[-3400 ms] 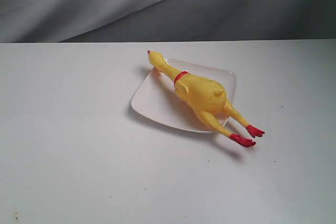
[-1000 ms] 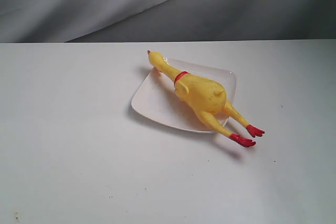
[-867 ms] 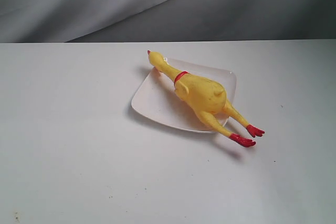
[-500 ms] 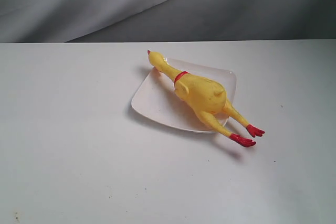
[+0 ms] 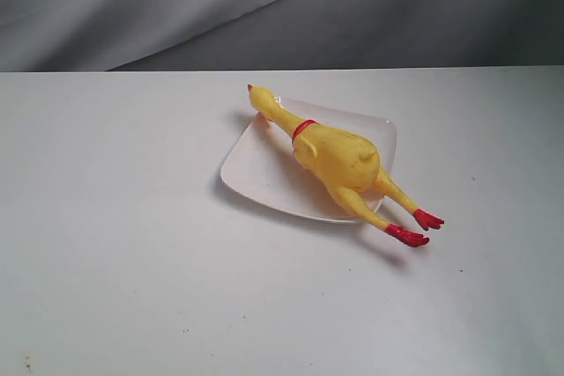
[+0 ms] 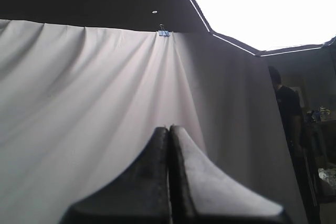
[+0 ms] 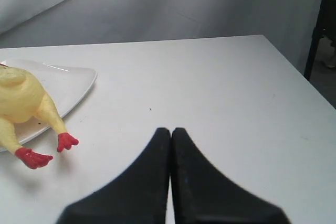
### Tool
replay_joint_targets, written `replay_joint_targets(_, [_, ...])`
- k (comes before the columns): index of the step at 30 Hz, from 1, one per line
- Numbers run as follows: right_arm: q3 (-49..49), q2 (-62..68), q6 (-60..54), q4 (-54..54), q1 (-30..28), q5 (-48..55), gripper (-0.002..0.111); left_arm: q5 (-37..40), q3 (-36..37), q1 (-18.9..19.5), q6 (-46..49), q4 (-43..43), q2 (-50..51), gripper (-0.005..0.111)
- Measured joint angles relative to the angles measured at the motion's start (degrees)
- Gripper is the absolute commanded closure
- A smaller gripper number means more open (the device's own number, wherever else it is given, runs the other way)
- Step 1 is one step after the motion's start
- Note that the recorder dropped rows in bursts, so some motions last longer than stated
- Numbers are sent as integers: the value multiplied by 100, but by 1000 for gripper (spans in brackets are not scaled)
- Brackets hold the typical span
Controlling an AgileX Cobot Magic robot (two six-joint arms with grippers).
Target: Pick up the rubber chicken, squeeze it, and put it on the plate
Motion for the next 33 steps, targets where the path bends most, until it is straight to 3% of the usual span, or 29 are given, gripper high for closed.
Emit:
replay_joint_targets(27, [0, 0, 24, -14, 0, 40, 108, 0, 0, 52, 0, 0, -4, 107])
replay_joint_targets(30, [0, 0, 24, -14, 0, 40, 108, 0, 0, 684, 0, 0, -252, 107])
replay_joint_targets(31, [0, 0, 24, -14, 0, 40, 108, 0, 0, 1180, 0, 0, -415, 107])
replay_joint_targets(33, [0, 0, 24, -14, 0, 51, 108, 0, 0, 1737, 0, 0, -509, 107])
